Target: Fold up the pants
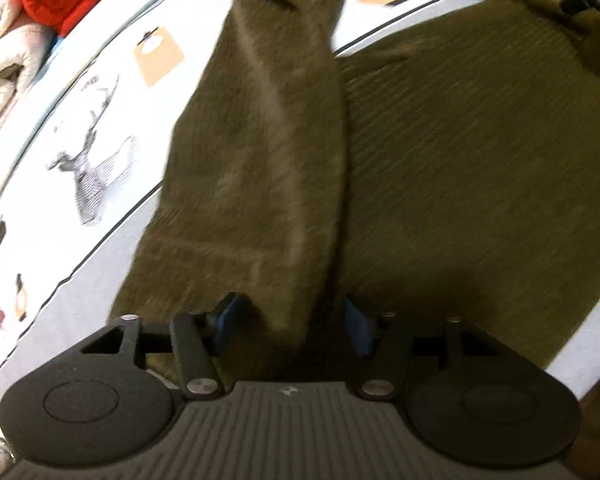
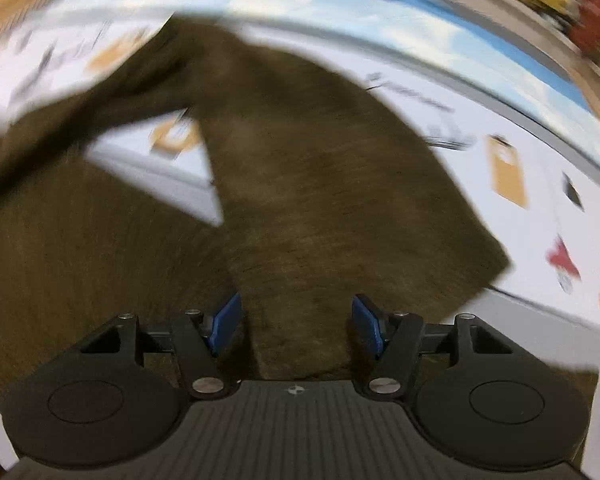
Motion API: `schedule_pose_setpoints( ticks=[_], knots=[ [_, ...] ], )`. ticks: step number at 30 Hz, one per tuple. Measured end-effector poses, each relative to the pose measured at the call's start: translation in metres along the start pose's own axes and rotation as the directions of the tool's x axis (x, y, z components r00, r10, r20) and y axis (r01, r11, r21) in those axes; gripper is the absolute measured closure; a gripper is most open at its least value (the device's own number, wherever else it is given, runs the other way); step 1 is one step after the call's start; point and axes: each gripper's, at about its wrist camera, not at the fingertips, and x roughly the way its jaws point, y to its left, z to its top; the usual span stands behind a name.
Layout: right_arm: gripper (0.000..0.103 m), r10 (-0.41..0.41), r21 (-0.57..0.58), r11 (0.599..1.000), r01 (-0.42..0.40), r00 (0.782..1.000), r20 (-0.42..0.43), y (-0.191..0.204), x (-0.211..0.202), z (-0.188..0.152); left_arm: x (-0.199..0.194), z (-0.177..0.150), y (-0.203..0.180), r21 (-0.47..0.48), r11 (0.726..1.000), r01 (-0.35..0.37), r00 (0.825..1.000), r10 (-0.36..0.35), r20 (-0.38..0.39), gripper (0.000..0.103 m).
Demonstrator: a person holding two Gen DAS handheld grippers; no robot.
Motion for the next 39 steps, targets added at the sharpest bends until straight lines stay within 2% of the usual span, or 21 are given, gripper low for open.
schedule_pose_setpoints(
  ticks=[1,3,4,6,7,8,9,11,14,16,20,22,25,28,31,34,39],
  knots=[
    [0.039,-0.004,-0.053,0.999,0.003,1.0,-0.022,0.007,0.008,0.001,0.002,-0.002,0.007,-0.002,1.0,-0.023,1.0,0.023,-0.008,0.061],
    [0.04,-0.017,-0.138,0.99,0.009,0.998,-0.056,0.022,0.019,0.002,0.003,-0.005,0.023,-0.027,0.999,-0.04,0.999,0.04,-0.003,0.069],
    [0.042,-0.031,-0.179,0.984,0.018,0.997,-0.07,0.025,0.024,-0.001,0.002,-0.005,0.032,-0.055,0.998,-0.043,0.999,0.043,0.006,0.078],
    [0.052,-0.056,-0.219,0.975,0.038,0.996,-0.074,0.027,0.029,-0.004,-0.003,-0.004,0.049,-0.114,0.991,-0.067,0.997,0.071,0.031,0.086],
    [0.075,-0.053,-0.205,0.978,0.037,0.996,-0.072,0.024,0.028,-0.004,-0.006,-0.005,0.057,-0.139,0.987,-0.081,0.995,0.087,0.041,0.088],
    [0.089,-0.039,-0.168,0.985,0.027,0.997,-0.068,0.016,0.025,-0.002,-0.008,-0.005,0.064,-0.164,0.982,-0.094,0.993,0.103,0.05,0.089],
    [0.093,-0.029,-0.132,0.991,0.022,0.998,-0.05,0.01,0.019,-0.002,-0.01,-0.006,0.072,-0.19,0.976,-0.11,0.991,0.123,0.057,0.089],
    [0.094,-0.052,-0.083,0.995,0.052,0.999,0.006,-0.005,0.006,-0.002,-0.014,-0.006,0.087,-0.235,0.961,-0.142,0.984,0.163,0.07,0.089],
    [0.095,-0.175,0.018,0.985,0.174,0.98,0.1,-0.035,-0.028,-0.01,-0.02,-0.01,0.109,-0.307,0.935,-0.177,0.973,0.213,0.09,0.09],
    [0.095,-0.285,0.118,0.956,0.269,0.947,0.146,-0.063,-0.057,-0.02,-0.025,-0.012,0.12,-0.344,0.918,-0.198,0.964,0.246,0.1,0.09],
    [0.095,-0.454,0.307,0.867,0.393,0.878,0.156,-0.115,-0.112,-0.052,-0.035,-0.014,0.138,-0.399,0.89,-0.219,0.949,0.29,0.126,0.091],
    [0.095,-0.52,0.37,0.819,0.438,0.84,0.158,-0.135,-0.141,-0.071,-0.041,-0.011,0.144,-0.422,0.88,-0.217,0.941,0.303,0.148,0.092],
    [0.095,-0.572,0.445,0.768,0.461,0.806,0.152,-0.163,-0.174,-0.093,-0.048,-0.012,0.141,-0.44,0.876,-0.2,0.935,0.304,0.181,0.092],
    [0.095,-0.589,0.474,0.747,0.466,0.794,0.149,-0.179,-0.191,-0.106,-0.046,-0.009,0.139,-0.436,0.872,-0.223,0.924,0.332,0.191,0.092],
    [0.095,-0.593,0.468,0.747,0.473,0.792,0.147,-0.191,-0.189,-0.096,-0.036,-0.008,0.148,-0.465,0.86,-0.211,0.924,0.331,0.192,0.092],
    [0.095,-0.587,0.447,0.757,0.476,0.796,0.147,-0.192,-0.176,-0.075,-0.023,-0.003,0.158,-0.492,0.846,-0.205,0.926,0.331,0.183,0.092],
    [0.095,-0.601,0.417,0.756,0.505,0.788,0.135,-0.197,-0.144,-0.024,0.001,0.005,0.179,-0.562,0.809,-0.173,0.933,0.317,0.17,0.092]
  ],
)
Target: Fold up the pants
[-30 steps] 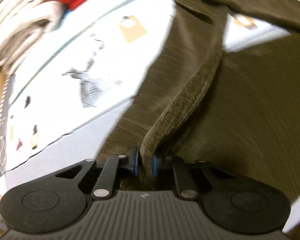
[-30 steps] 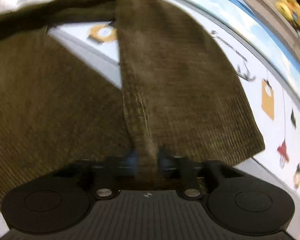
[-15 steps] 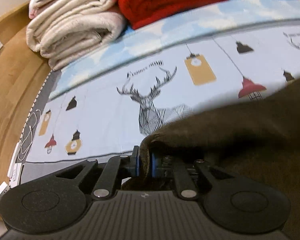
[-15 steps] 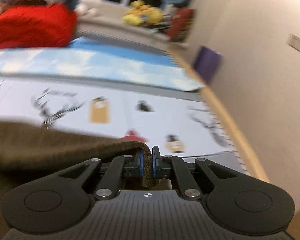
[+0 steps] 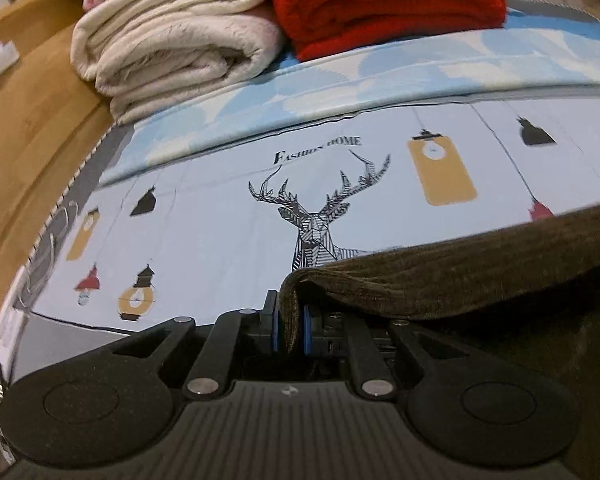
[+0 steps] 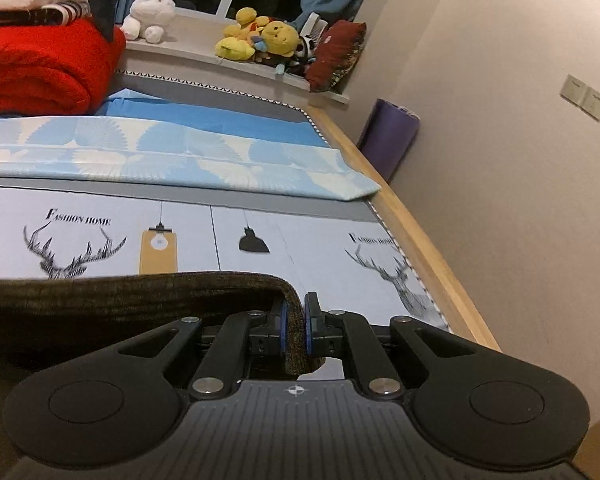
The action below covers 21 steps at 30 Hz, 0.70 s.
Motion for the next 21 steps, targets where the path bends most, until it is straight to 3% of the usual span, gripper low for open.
schedule_pose_setpoints(
  ticks=[4,10,16,19,21],
  knots=[
    [0.095,-0.008,-0.017,1.0,0.008,1.0,-0.005,0.03,0.037,0.032,0.032,0.01,0.005,-0.062,0.998,0.007,0.999,-0.01,-0.034,0.092],
    [0.095,-0.008,-0.026,1.0,0.007,1.0,-0.03,0.079,0.095,0.079,0.08,0.018,0.001,-0.068,0.997,0.024,0.994,-0.031,-0.107,0.09],
    [0.094,-0.031,-0.014,0.999,0.03,0.997,-0.07,0.121,0.15,0.094,0.109,0.021,0.006,-0.065,0.996,0.063,0.988,-0.071,-0.139,0.083],
    [0.081,-0.049,0.071,0.996,0.057,0.993,-0.11,0.126,0.173,0.091,0.116,0.024,0.011,-0.052,0.995,0.09,0.982,-0.098,-0.161,0.075],
    [0.071,-0.008,0.199,0.979,0.034,0.992,-0.126,0.118,0.178,0.081,0.115,0.03,0.016,-0.051,0.993,0.11,0.974,-0.118,-0.195,0.067]
  ],
)
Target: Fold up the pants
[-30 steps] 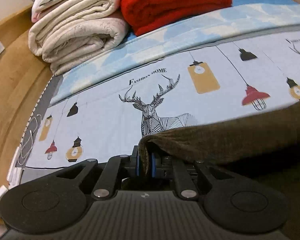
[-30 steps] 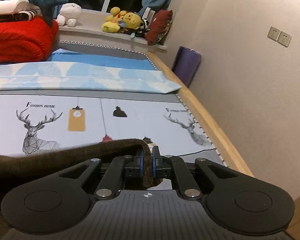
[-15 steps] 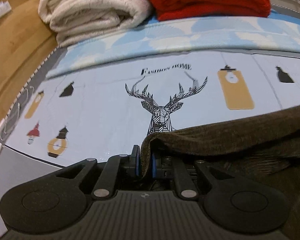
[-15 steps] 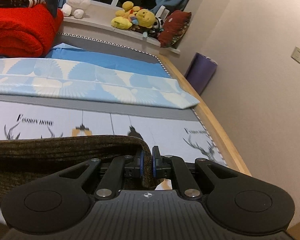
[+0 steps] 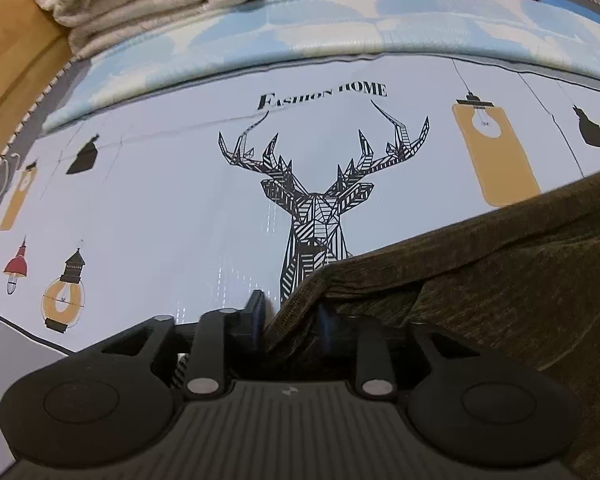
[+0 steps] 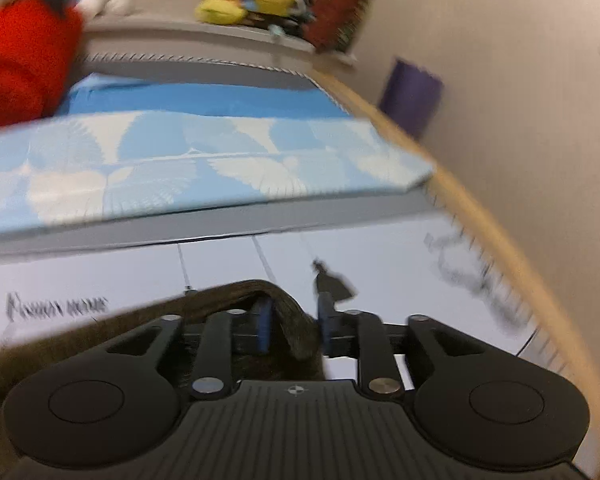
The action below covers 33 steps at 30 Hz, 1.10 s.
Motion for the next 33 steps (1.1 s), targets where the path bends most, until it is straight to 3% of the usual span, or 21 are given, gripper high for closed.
schedule_pose_setpoints(
  ticks=[2,4,7,9,11,12,13,14,15,16,18,20,21,22,23,26,27,28,29,31,33],
  knots=[
    [0.06,0.026,0.111,0.994,-0.025,1.0,-0.009,-0.013,0.0,-0.014,-0.008,0.007,0.005,-0.004,1.0,0.015,0.999,-0.015,-0.042,0.046],
    [0.057,0.016,0.237,0.972,-0.011,1.0,-0.017,-0.033,-0.003,-0.033,-0.023,0.012,0.006,0.012,1.0,0.023,0.998,-0.023,-0.053,0.012],
    [0.053,0.024,0.435,0.9,0.002,0.998,-0.055,-0.07,-0.002,-0.068,-0.054,0.019,-0.002,0.059,0.997,-0.056,0.998,0.054,0.031,0.01],
    [0.053,0.04,0.525,0.85,0.037,0.99,-0.133,-0.086,0.008,-0.088,-0.076,0.022,-0.007,0.044,0.996,-0.077,0.992,0.073,0.098,0.01],
    [0.053,0.128,0.619,0.785,0.026,0.971,-0.203,-0.097,0.022,-0.103,-0.095,0.025,-0.016,0.012,1.0,0.024,0.987,-0.025,0.158,0.021],
    [0.053,0.164,0.651,0.759,0.021,0.961,-0.222,-0.098,0.026,-0.11,-0.103,0.025,-0.025,0.0,0.992,0.129,0.977,-0.127,0.173,0.034],
    [0.053,0.188,0.667,0.745,0.019,0.953,-0.237,-0.099,0.031,-0.116,-0.107,0.024,-0.033,-0.003,0.974,0.224,0.959,-0.22,0.176,0.054],
    [0.053,0.2,0.667,0.745,0.013,0.95,-0.241,-0.097,0.034,-0.119,-0.109,0.023,-0.047,0.005,0.942,0.336,0.928,-0.332,0.167,0.068],
    [0.053,0.206,0.659,0.752,0.008,0.947,-0.247,-0.094,0.038,-0.121,-0.11,0.022,-0.065,0.033,0.906,0.422,0.895,-0.423,0.142,0.091],
    [0.053,0.208,0.657,0.754,0.006,0.947,-0.246,-0.092,0.042,-0.123,-0.111,0.019,-0.084,0.084,0.874,0.478,0.867,-0.485,0.119,0.094],
    [0.053,0.224,0.667,0.745,-0.012,0.947,-0.233,-0.09,0.051,-0.127,-0.112,0.01,-0.122,0.203,0.831,0.519,0.838,-0.541,0.075,0.094],
    [0.056,0.217,0.653,0.757,-0.029,0.954,-0.209,-0.085,0.057,-0.126,-0.107,-0.002,-0.159,0.305,0.76,0.574,0.801,-0.599,-0.017,0.09],
    [0.062,0.208,0.636,0.77,-0.036,0.958,-0.197,-0.084,0.058,-0.124,-0.105,-0.008,-0.172,0.343,0.732,0.589,0.79,-0.61,-0.054,0.08],
    [0.081,0.209,0.624,0.78,-0.05,0.961,-0.183,-0.084,0.058,-0.123,-0.101,-0.015,-0.185,0.382,0.717,0.583,0.794,-0.603,-0.079,0.065],
    [0.09,0.226,0.627,0.776,-0.07,0.959,-0.172,-0.086,0.06,-0.122,-0.097,-0.022,-0.193,0.412,0.713,0.568,0.803,-0.588,-0.09,0.061],
    [0.096,0.25,0.652,0.753,-0.089,0.955,-0.157,-0.093,0.061,-0.121,-0.086,-0.031,-0.212,0.445,0.709,0.546,0.819,-0.564,-0.107,0.064],
    [0.097,0.26,0.662,0.743,-0.1,0.954,-0.148,-0.095,0.06,-0.12,-0.083,-0.031,-0.214,0.443,0.711,0.547,0.82,-0.563,-0.109,0.09],
    [0.097,0.27,0.673,0.731,-0.114,0.954,-0.132,-0.099,0.057,-0.118,-0.083,-0.03,-0.217,0.443,0.718,0.537,0.826,-0.555,-0.1,0.1],
    [0.098,0.272,0.68,0.721,-0.13,0.956,-0.106,-0.101,0.05,-0.113,-0.083,-0.026,-0.216,0.433,0.729,0.53,0.827,-0.557,-0.076,0.1],
    [0.099,0.251,0.689,0.699,-0.193,0.968,0.017,-0.112,0.02,-0.093,-0.091,-0.019,-0.207,0.407,0.725,0.556,0.8,-0.599,-0.027,0.1],
    [0.099,0.177,0.68,0.703,-0.208,0.977,0.116,-0.125,-0.011,-0.078,-0.099,-0.022,-0.21,0.424,0.688,0.589,0.767,-0.642,-0.023,0.1]
  ],
)
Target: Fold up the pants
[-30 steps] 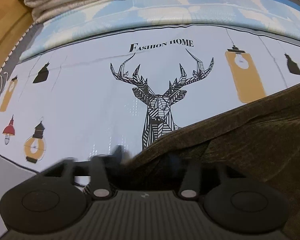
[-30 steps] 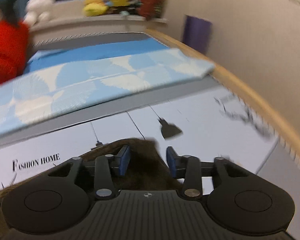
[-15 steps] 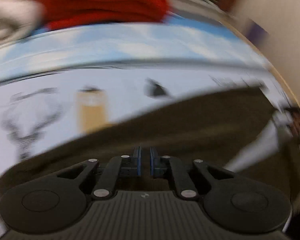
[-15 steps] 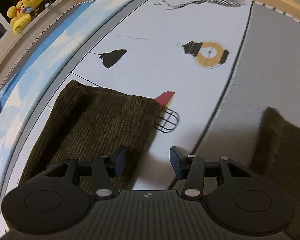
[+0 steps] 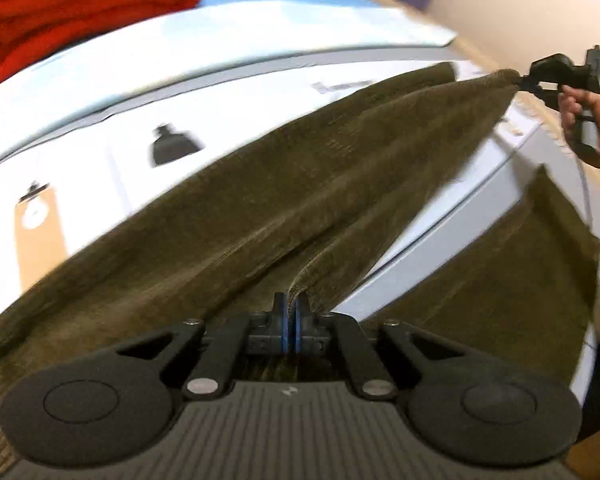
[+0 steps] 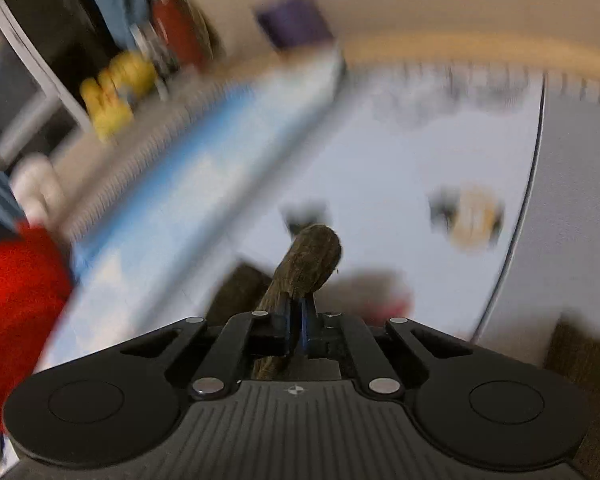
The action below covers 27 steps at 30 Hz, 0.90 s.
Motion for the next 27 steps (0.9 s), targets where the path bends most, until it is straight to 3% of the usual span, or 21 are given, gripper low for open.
schedule_pose_setpoints(
  ticks=[2,3,5,7,9,12,14,16,17,19,20,21,22,23,25,26,27],
  knots=[
    [0.099,-0.15,0.02,0.989,0.15,0.988,0.031,-0.015,-0.01,0.006,0.006,-0.005,-0.014,0.053,0.996,0.065,0.998,-0.064,-0.02,0.1],
    [0.099,-0.244,0.045,0.969,0.244,0.97,0.001,-0.031,-0.007,0.003,0.011,-0.009,-0.023,0.091,0.993,0.076,0.996,-0.072,-0.046,0.1],
    [0.098,-0.376,0.068,0.92,0.386,0.919,-0.118,-0.065,0.009,-0.008,0.024,-0.016,-0.039,0.162,0.986,0.048,0.995,-0.033,-0.094,0.1],
    [0.095,-0.4,0.1,0.894,0.438,0.877,-0.264,-0.093,0.026,-0.019,0.03,-0.021,-0.04,0.169,0.985,0.035,0.993,-0.015,-0.119,0.096],
    [0.091,-0.398,0.075,0.9,0.428,0.881,-0.255,-0.095,0.023,-0.017,0.028,-0.022,-0.033,0.156,0.987,0.027,0.992,-0.007,-0.122,0.095],
    [0.075,-0.387,0.006,0.919,0.394,0.905,-0.175,-0.077,0.011,-0.008,0.023,-0.022,-0.022,0.13,0.991,0.016,0.991,0.002,-0.136,0.095],
    [0.063,-0.393,-0.025,0.919,0.394,0.907,-0.149,-0.068,0.004,-0.006,0.016,-0.024,-0.018,0.122,0.991,0.049,0.987,-0.03,-0.156,0.092],
    [0.063,-0.384,-0.01,0.922,0.387,0.912,-0.145,-0.064,-0.006,-0.006,-0.005,-0.024,-0.008,0.097,0.992,0.077,0.99,-0.065,-0.128,0.079],
    [0.063,-0.364,0.005,0.929,0.369,0.92,-0.146,-0.062,-0.011,-0.005,-0.015,-0.021,-0.001,0.063,0.997,0.051,0.995,-0.045,-0.087,0.074],
    [0.063,-0.312,0.003,0.949,0.315,0.94,-0.137,-0.054,-0.02,-0.003,-0.041,-0.018,0.037,-0.069,0.997,-0.044,0.999,0.044,-0.008,0.051],
    [0.063,-0.283,-0.015,0.959,0.283,0.951,-0.125,-0.049,-0.023,-0.003,-0.054,-0.021,0.058,-0.144,0.984,-0.109,0.993,0.114,0.022,0.045],
    [0.063,-0.25,-0.043,0.968,0.246,0.962,-0.11,-0.041,-0.031,-0.003,-0.066,-0.025,0.08,-0.224,0.956,-0.191,0.978,0.205,0.041,0.029],
    [0.063,-0.214,-0.076,0.975,0.207,0.972,-0.095,-0.033,-0.037,-0.003,-0.078,-0.033,0.101,-0.303,0.912,-0.277,0.952,0.303,0.04,0.018],
    [0.062,-0.174,-0.115,0.98,0.165,0.982,-0.078,-0.024,-0.046,-0.003,-0.088,-0.043,0.123,-0.376,0.857,-0.352,0.921,0.388,0.024,0.017],
    [0.062,-0.097,-0.191,0.978,0.085,0.994,-0.055,-0.009,-0.065,-0.005,-0.103,-0.064,0.157,-0.49,0.753,-0.439,0.872,0.489,-0.028,0.017],
    [0.062,-0.069,-0.219,0.974,0.056,0.996,-0.05,-0.003,-0.072,-0.006,-0.109,-0.076,0.173,-0.54,0.705,-0.459,0.856,0.514,-0.057,0.017],
    [0.061,-0.041,-0.243,0.97,0.029,0.998,-0.047,0.002,-0.08,-0.007,-0.112,-0.09,0.187,-0.588,0.667,-0.457,0.855,0.513,-0.082,0.017]
  ],
)
